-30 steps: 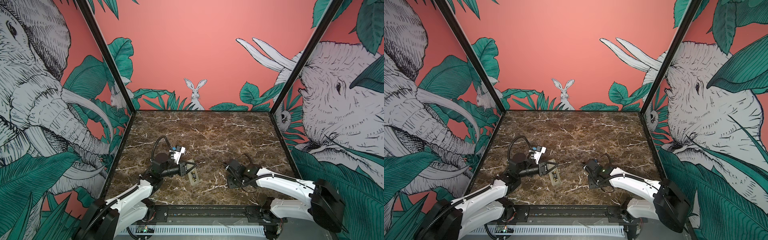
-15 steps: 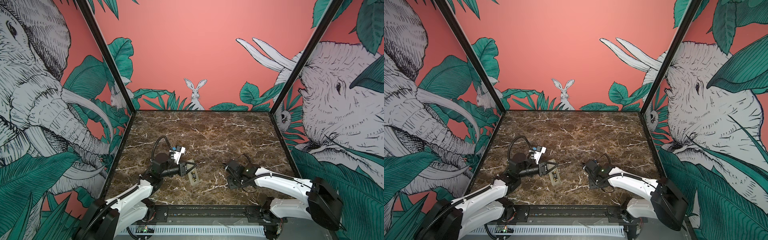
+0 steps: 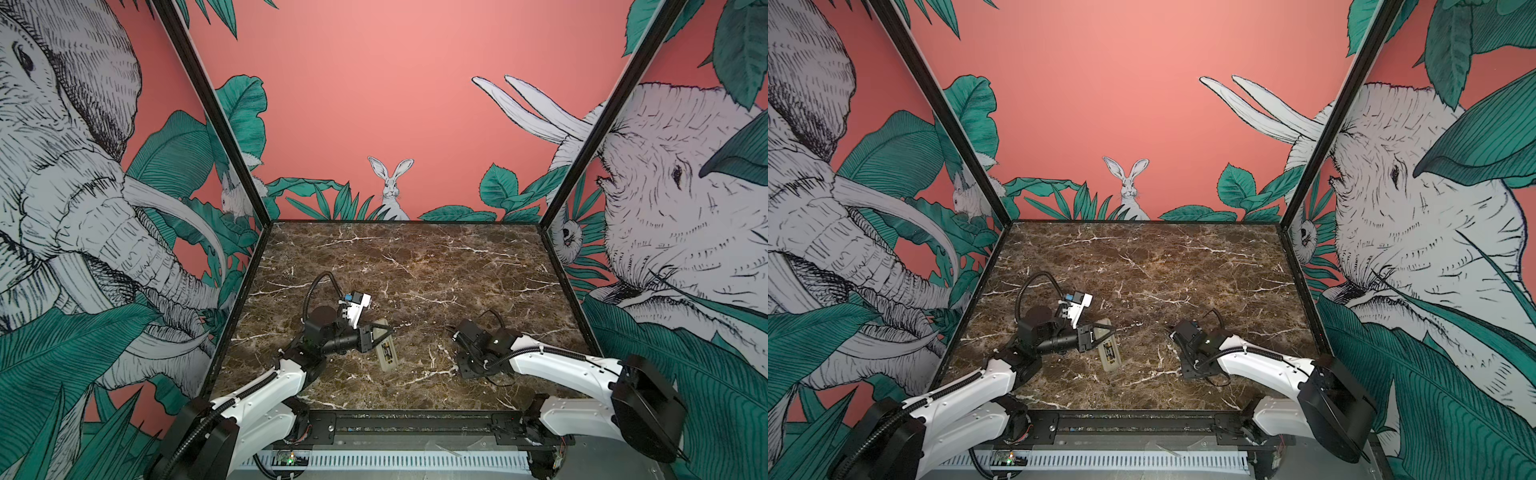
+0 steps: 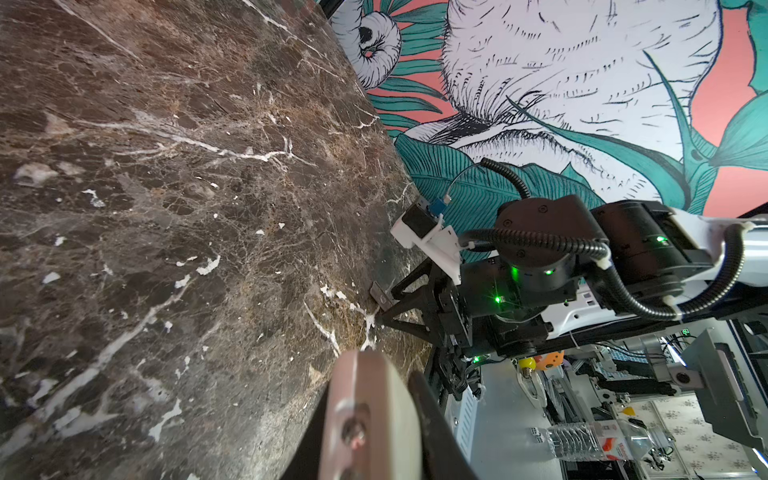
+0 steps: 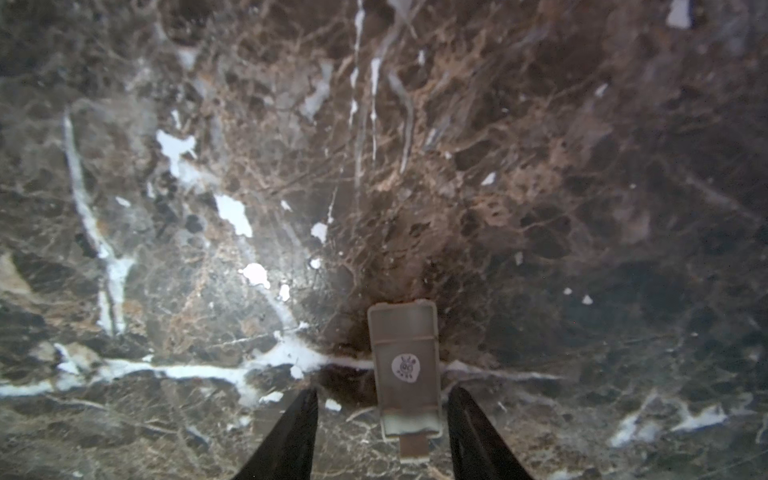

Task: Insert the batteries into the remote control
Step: 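Lower the right gripper fingers around the cover's sides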

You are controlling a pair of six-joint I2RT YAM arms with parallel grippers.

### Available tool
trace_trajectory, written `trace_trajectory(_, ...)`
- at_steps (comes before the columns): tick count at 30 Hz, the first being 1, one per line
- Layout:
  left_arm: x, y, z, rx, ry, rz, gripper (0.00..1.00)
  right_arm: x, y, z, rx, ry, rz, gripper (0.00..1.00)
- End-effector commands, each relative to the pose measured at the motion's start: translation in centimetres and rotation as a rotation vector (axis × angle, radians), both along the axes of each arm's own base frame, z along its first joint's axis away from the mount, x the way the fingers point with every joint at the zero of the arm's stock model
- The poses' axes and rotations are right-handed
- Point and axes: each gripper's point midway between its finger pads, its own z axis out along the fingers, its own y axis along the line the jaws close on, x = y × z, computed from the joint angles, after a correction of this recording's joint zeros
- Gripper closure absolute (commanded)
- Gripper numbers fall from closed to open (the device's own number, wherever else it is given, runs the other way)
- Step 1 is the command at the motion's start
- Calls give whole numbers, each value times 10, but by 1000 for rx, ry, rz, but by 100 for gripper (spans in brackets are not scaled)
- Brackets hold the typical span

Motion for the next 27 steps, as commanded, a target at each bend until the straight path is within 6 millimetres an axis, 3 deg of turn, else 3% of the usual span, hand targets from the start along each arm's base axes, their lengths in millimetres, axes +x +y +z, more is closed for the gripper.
trace_trajectory(1, 0, 0, 1, 0, -22, -3, 100, 1, 1, -2, 11, 5, 1, 49)
trace_trajectory(27, 1, -2, 1, -2, -13, -7, 100, -4, -4, -10, 14, 23, -11, 54)
